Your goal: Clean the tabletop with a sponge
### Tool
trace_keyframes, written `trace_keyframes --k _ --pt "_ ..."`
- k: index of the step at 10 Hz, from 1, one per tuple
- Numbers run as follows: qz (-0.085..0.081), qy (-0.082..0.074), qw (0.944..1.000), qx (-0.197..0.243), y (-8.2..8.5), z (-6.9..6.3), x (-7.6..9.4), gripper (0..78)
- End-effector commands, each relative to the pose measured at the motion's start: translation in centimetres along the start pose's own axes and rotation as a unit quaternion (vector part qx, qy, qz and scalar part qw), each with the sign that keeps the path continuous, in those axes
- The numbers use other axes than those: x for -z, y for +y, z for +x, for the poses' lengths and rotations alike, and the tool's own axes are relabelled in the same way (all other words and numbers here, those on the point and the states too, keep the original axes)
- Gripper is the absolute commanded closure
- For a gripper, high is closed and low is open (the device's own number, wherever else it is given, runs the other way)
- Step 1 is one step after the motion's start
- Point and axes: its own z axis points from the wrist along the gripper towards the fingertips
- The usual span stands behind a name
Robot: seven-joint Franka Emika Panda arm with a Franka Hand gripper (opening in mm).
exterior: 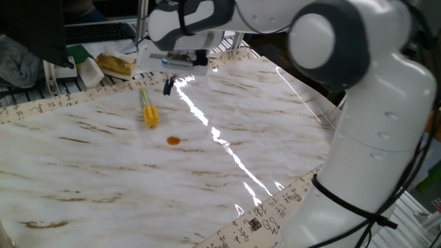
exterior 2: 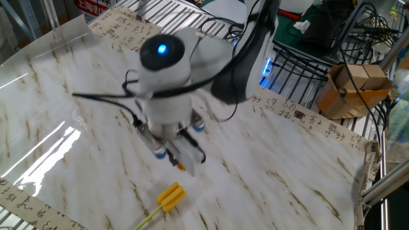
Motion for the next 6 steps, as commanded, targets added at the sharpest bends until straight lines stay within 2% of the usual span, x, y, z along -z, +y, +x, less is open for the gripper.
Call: trace_keyframes --k 1,6 --pt "-0.002 -0.005 1.0 0.001 0.1 -1.7 -1.6 77.6" --pt "-0.008 -0.025 0.9996 0.003 1.1 -3.3 -4.6 77.6"
